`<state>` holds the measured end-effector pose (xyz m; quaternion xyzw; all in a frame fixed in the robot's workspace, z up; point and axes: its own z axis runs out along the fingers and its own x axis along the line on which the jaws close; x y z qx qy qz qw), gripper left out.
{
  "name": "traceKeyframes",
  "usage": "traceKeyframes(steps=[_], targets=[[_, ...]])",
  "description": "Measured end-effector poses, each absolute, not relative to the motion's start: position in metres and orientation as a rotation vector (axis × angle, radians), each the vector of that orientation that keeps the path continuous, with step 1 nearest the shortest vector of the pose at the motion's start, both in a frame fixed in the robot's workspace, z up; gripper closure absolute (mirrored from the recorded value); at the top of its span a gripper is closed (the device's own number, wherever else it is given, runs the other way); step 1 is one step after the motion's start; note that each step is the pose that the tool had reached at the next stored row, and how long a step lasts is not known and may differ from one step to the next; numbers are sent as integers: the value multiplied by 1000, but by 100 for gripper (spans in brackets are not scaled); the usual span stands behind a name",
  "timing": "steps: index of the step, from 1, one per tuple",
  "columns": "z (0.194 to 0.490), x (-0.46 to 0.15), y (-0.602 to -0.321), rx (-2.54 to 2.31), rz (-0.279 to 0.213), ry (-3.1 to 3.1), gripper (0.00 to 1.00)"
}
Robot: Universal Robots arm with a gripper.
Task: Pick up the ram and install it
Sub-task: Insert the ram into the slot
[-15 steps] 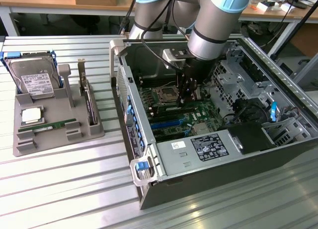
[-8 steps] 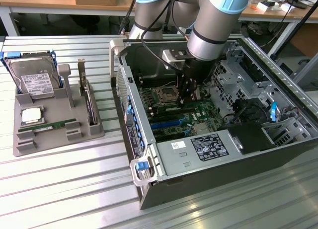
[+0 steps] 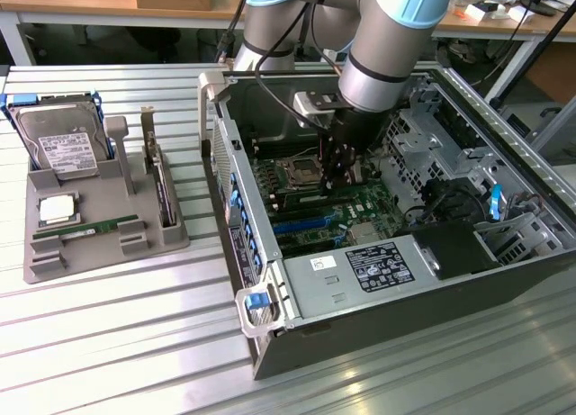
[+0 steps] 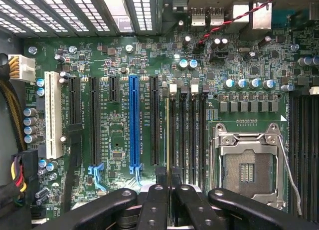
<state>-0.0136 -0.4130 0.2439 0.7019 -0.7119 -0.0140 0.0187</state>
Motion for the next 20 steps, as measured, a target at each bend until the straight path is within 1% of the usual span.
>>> traceKeyframes(steps=[5, 12, 20], targets=[[243, -14, -412, 2179, -44, -2211, 88], [242, -14, -404, 2180, -42, -2207, 88], [241, -15, -404, 2180, -42, -2207, 88]])
